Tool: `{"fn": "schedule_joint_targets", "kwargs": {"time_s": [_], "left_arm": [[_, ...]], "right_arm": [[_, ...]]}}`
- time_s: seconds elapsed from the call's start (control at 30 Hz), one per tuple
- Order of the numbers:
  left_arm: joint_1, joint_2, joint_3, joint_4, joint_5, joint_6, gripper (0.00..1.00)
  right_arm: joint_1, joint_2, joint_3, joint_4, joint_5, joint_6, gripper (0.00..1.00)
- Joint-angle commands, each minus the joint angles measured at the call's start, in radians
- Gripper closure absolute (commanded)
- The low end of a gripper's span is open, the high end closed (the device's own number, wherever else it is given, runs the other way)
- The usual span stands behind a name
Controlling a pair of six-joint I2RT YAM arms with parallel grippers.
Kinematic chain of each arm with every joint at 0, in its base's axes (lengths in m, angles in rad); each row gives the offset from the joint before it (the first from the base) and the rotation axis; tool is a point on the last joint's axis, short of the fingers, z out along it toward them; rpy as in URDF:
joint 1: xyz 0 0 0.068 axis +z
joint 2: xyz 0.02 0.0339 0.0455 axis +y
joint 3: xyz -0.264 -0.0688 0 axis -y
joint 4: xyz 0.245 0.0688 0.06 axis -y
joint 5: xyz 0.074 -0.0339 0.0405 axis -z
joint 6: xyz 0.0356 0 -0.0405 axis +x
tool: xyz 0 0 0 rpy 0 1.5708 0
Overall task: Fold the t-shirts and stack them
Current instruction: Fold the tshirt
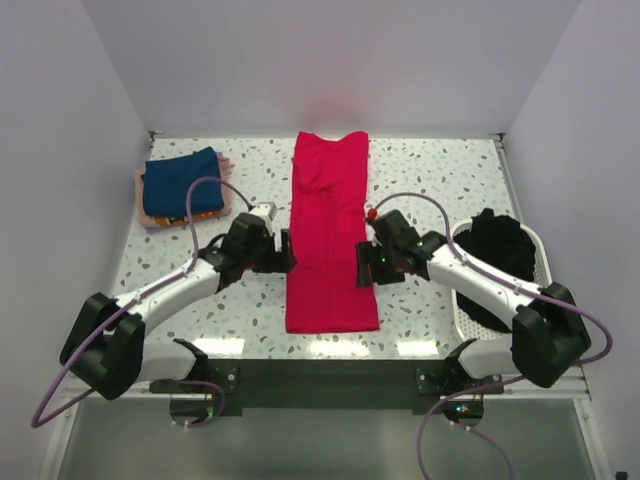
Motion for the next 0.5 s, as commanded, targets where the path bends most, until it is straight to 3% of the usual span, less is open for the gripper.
{"fn": "schedule_joint_targets", "kwargs": {"time_s": [0.0,0.23,0.47], "left_arm": [[-0.034,-0.131,-0.069,-0.077,-0.060,-0.086,0.13],[-0.100,-0.257,-0.198,-0.151,-0.039,-0.188,0.19],[-0.175,-0.284,-0.271,-0.151,-0.043,-0.270,0.21]], "right_arm": [[0.039,-0.122,-0.101,-0.053,0.060,0.135,0.39],[0.065,-0.245,-0.274,-0.084,0.050,0.221,0.41],[0.072,-0.237,-0.337,-0.019,0.020,0.269,0.44]]}}
